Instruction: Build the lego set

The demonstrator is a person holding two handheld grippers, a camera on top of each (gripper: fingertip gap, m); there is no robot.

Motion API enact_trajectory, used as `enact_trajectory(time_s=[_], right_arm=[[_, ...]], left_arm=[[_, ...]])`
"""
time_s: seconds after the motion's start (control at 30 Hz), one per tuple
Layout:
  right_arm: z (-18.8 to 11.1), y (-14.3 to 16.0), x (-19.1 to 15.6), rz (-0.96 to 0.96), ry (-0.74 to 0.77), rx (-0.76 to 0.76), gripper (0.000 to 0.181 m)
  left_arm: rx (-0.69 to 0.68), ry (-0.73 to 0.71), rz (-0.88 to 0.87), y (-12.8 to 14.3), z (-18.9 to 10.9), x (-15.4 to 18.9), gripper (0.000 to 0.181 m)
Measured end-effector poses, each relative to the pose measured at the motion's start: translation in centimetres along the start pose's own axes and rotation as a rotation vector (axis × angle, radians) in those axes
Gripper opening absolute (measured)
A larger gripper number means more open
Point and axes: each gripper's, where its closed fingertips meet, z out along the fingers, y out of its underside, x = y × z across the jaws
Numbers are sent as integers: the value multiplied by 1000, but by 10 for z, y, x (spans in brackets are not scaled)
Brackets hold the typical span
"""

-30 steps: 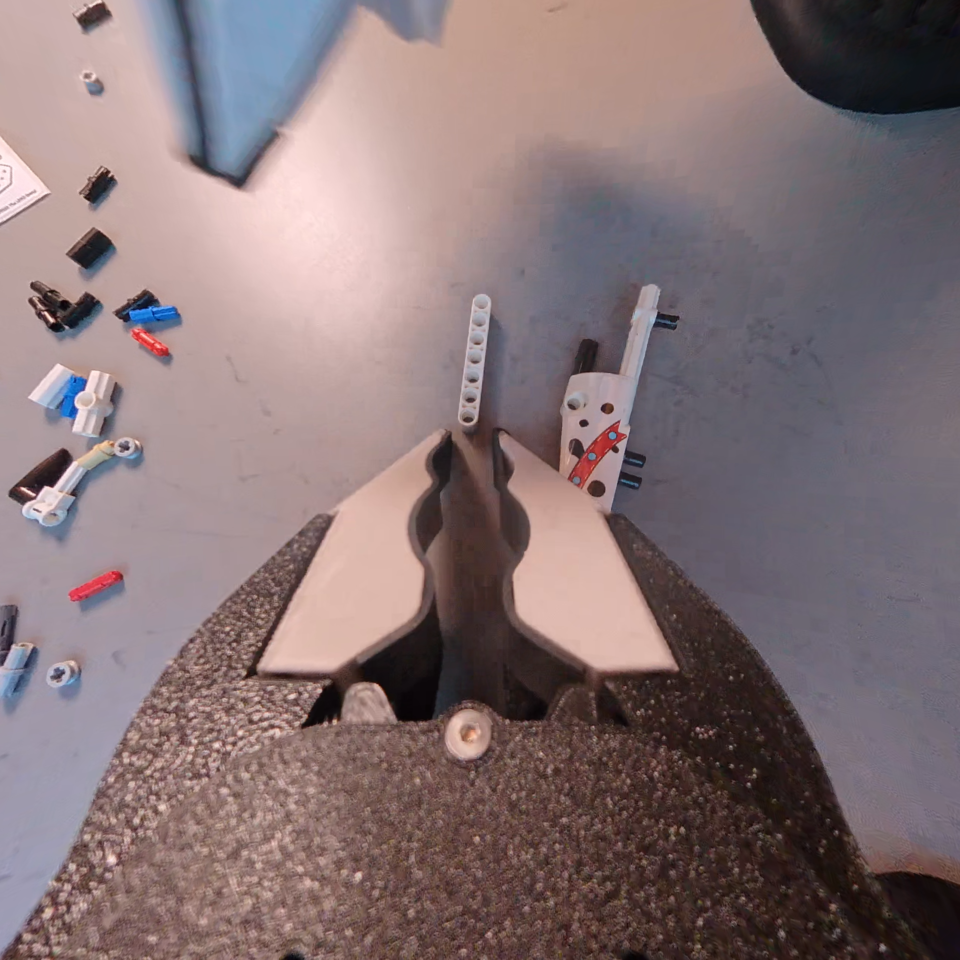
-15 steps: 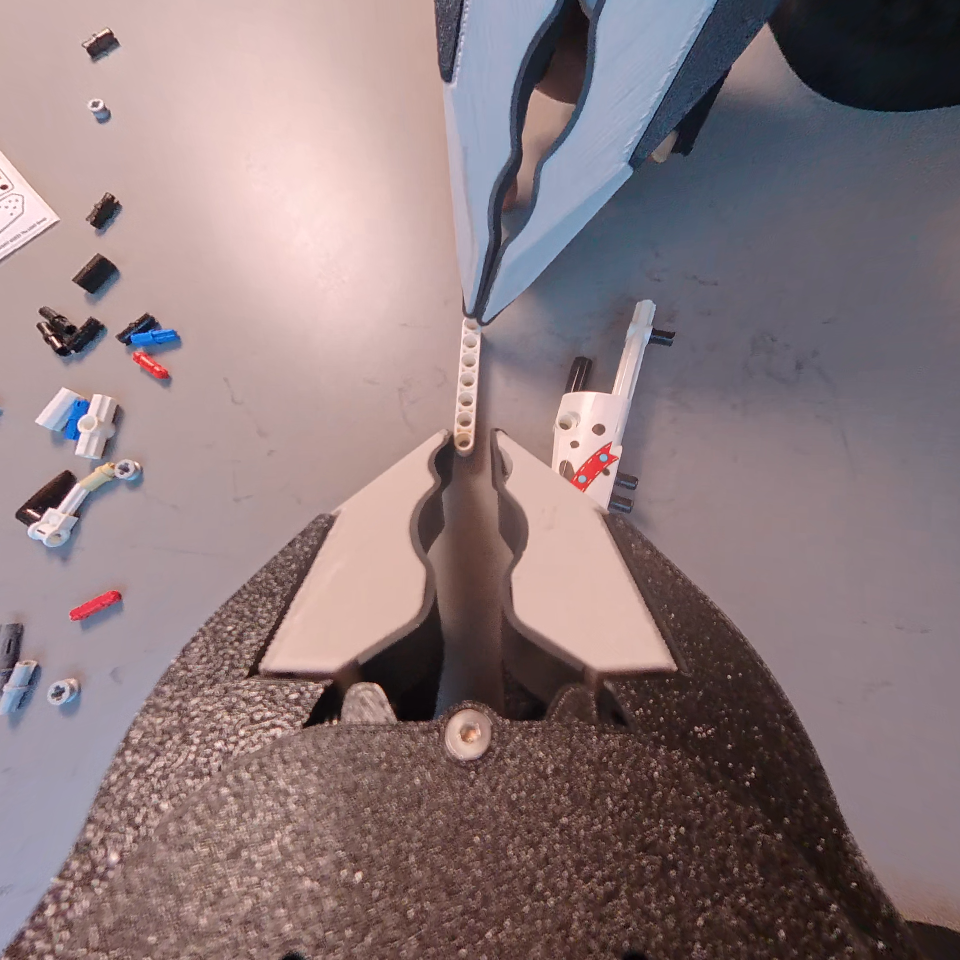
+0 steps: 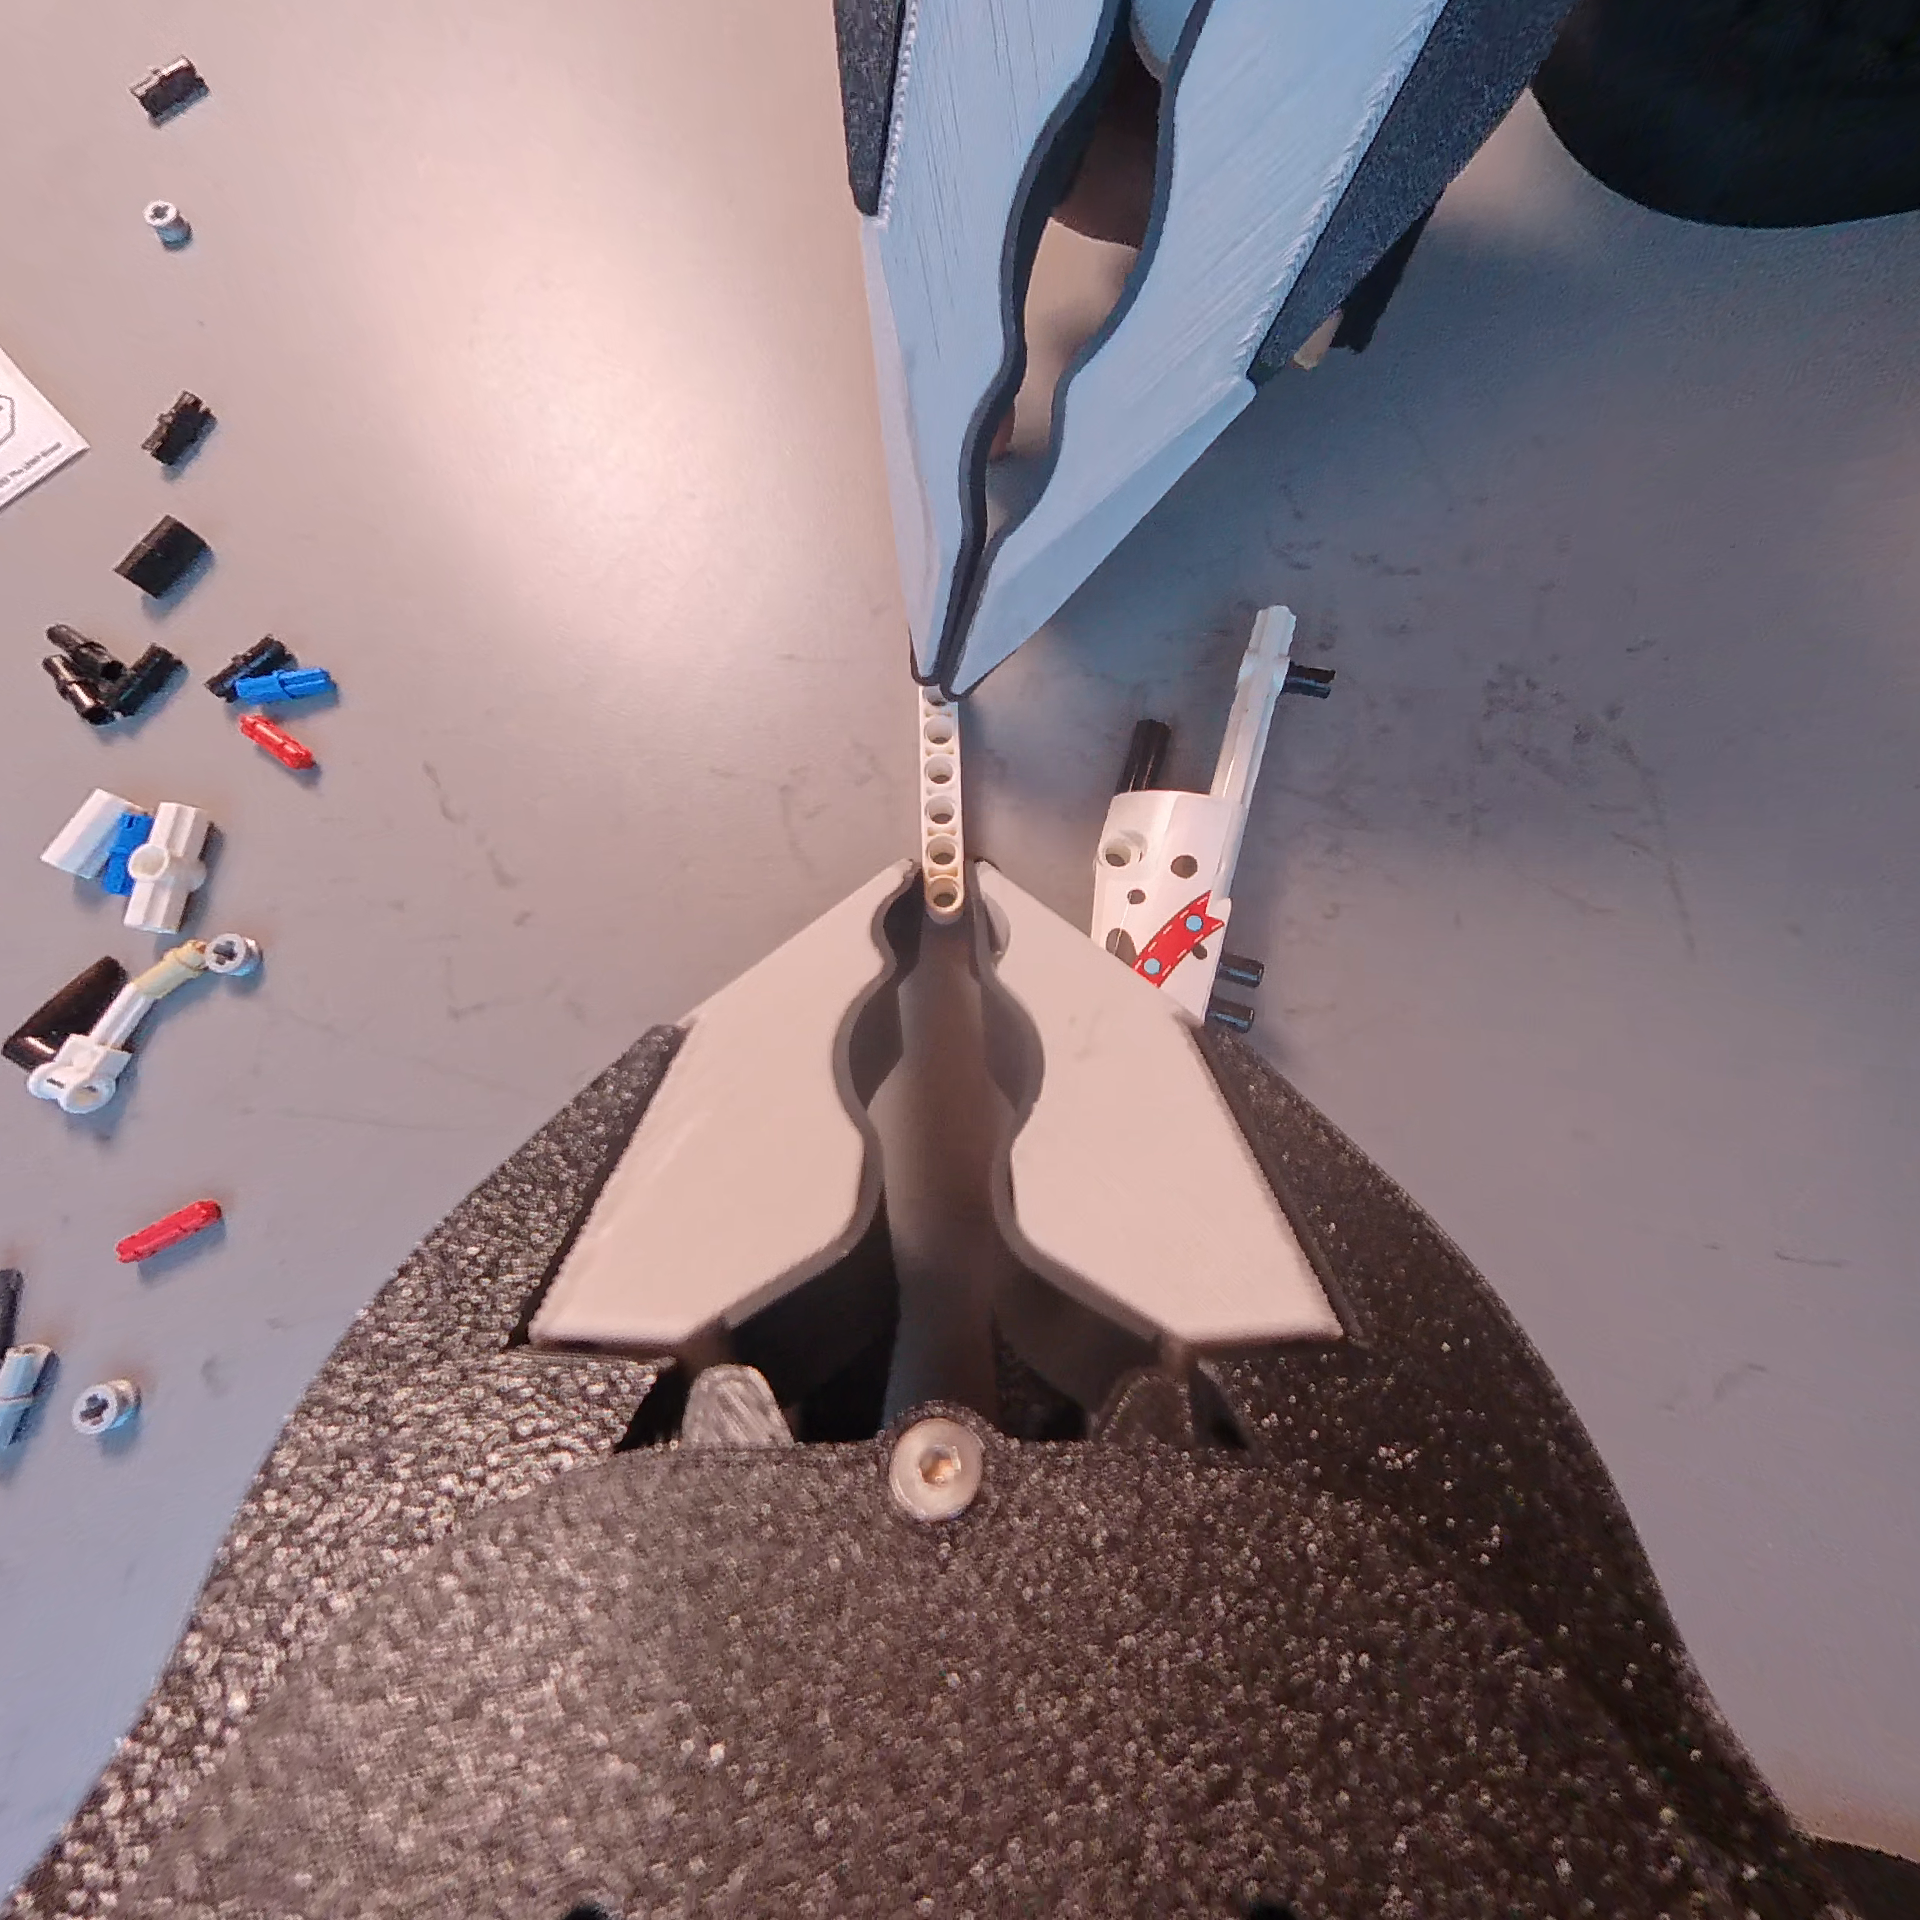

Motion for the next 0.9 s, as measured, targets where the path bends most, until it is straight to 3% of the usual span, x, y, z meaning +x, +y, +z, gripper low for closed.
enact_trajectory(time_s=[0.9], right_arm=[[18,-18,-12,-55,-89,-27,0]], left_arm=[[1,13,-13,0,0,0,7]])
